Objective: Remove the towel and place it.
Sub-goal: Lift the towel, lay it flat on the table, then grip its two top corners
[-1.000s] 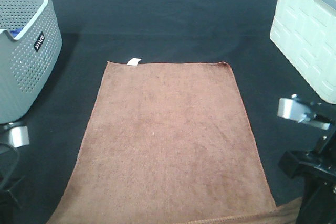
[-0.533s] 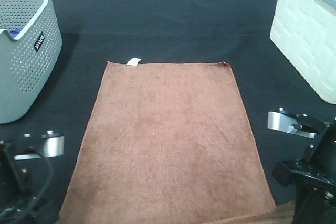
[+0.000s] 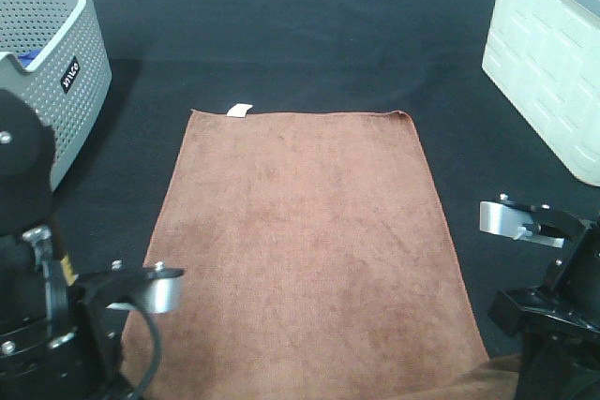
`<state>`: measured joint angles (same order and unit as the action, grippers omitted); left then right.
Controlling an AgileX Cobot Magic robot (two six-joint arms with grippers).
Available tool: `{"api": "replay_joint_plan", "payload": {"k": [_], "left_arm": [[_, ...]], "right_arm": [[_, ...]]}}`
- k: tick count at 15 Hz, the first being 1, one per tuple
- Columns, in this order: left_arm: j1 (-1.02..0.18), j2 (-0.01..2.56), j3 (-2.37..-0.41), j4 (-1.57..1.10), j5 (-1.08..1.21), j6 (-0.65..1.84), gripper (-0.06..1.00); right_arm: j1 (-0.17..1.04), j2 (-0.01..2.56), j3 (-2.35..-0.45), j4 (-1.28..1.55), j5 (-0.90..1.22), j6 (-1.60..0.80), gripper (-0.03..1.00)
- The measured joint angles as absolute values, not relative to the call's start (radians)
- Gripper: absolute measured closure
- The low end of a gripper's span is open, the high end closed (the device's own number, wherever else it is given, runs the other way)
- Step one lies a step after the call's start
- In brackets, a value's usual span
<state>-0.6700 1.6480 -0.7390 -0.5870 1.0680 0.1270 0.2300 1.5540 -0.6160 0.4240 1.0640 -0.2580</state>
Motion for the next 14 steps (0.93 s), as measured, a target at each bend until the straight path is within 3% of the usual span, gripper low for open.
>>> {"api": "replay_joint_plan", "payload": {"k": [2,3,8,11,14], "left_arm": [[-0.691,1.648,-0.765,-0.587,1.062,0.069,0.47],[-0.700,1.648,-0.768,-0.585,1.061,0.020,0.25],[-0.700,1.648,-0.778,-0.567,1.062,0.000,0.19],[-0.690,1.648,-0.916,-0.373,1.071,-0.070,0.19],[-0.527,1.664,-1.105,-0.207,1.074,-0.105,0.20]], "right_arm": [[0.230,1.554,-0.616,0.424,1.059,-0.256,0.35],[0.230,1.554,-0.616,0.421,1.059,-0.260,0.22],[0.225,1.554,-0.655,0.381,1.059,-0.263,0.19],[0.103,1.557,-0.842,0.330,1.037,-0.264,0.19],[-0.028,1.584,-1.055,0.357,1.058,-0.267,0.19]]}}
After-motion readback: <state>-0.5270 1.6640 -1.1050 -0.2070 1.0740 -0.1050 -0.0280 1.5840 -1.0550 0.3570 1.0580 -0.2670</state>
